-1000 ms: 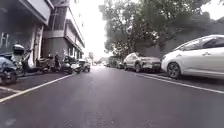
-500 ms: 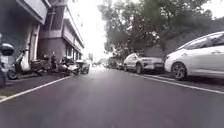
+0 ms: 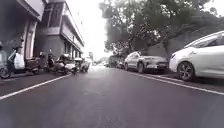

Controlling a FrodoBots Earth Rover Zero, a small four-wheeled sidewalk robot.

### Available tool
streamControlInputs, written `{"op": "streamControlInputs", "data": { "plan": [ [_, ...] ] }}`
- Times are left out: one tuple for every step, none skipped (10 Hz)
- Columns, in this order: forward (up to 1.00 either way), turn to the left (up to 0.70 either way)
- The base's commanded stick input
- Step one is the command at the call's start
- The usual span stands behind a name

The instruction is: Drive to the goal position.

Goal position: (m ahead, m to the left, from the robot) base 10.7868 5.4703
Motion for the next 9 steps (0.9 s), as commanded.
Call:
{"op": "streamControlInputs", "data": {
  "plan": [
    [0.7,0.0],
    [0.69,0.0],
    [0.68,0.0],
    [0.7,0.0],
    [0.69,0.0],
    [0.69,0.0],
    [0.69,0.0],
    [0.68,0.0],
    [0.68,0.09]
  ]
}}
